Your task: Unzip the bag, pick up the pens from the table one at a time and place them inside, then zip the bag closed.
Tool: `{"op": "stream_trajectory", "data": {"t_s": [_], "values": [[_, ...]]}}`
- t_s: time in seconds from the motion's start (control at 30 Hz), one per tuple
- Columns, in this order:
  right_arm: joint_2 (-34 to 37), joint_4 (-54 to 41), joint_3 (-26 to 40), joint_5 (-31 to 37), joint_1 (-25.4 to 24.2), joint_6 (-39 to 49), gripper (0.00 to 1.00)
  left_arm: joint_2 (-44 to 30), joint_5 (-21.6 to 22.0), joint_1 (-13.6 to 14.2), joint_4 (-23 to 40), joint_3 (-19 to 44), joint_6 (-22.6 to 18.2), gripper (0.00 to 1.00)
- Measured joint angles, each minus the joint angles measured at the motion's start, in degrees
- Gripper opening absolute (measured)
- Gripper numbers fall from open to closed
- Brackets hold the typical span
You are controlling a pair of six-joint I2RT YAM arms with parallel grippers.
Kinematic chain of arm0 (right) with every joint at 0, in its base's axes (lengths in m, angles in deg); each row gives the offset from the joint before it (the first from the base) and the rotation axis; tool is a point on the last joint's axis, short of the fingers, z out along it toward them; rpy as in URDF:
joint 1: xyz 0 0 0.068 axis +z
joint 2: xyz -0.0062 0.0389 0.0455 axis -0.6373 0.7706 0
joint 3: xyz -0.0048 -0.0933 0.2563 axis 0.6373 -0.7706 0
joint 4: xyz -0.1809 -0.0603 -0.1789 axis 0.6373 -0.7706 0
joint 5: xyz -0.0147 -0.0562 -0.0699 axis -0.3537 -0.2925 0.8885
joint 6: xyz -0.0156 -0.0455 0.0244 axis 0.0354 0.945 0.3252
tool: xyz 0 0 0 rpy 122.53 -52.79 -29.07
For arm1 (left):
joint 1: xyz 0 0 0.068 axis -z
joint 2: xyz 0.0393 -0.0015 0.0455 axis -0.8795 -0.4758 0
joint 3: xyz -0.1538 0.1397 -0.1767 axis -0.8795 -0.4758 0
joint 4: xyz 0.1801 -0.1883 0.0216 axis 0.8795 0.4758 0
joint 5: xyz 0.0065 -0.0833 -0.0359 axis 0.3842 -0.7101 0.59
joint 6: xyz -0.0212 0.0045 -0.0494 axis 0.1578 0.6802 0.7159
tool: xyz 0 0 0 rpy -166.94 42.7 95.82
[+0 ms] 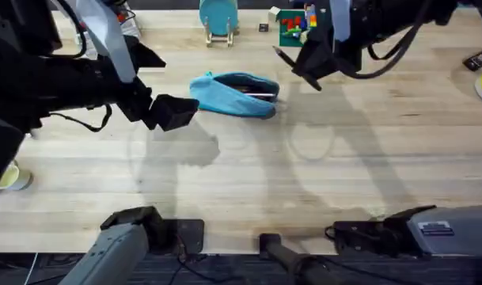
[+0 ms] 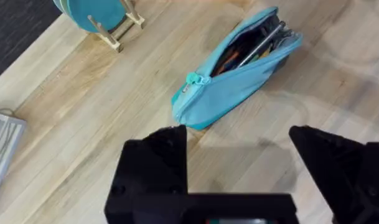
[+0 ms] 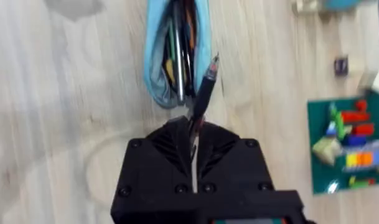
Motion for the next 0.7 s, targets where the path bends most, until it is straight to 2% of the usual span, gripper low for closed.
{"op": "stream_trajectory", "data": {"t_s": [0.27, 0.7], "values": [[0.00, 4.40, 0.00, -4.77, 2.35, 4.55, 0.032, 0.00, 0.00, 0.00, -0.03, 0.00, 0.00, 0.993], [-0.01, 8.33, 0.00, -6.00, 7.13, 5.63, 0.032, 0.00, 0.00, 0.00, -0.01, 0.00, 0.00, 0.993]]}}
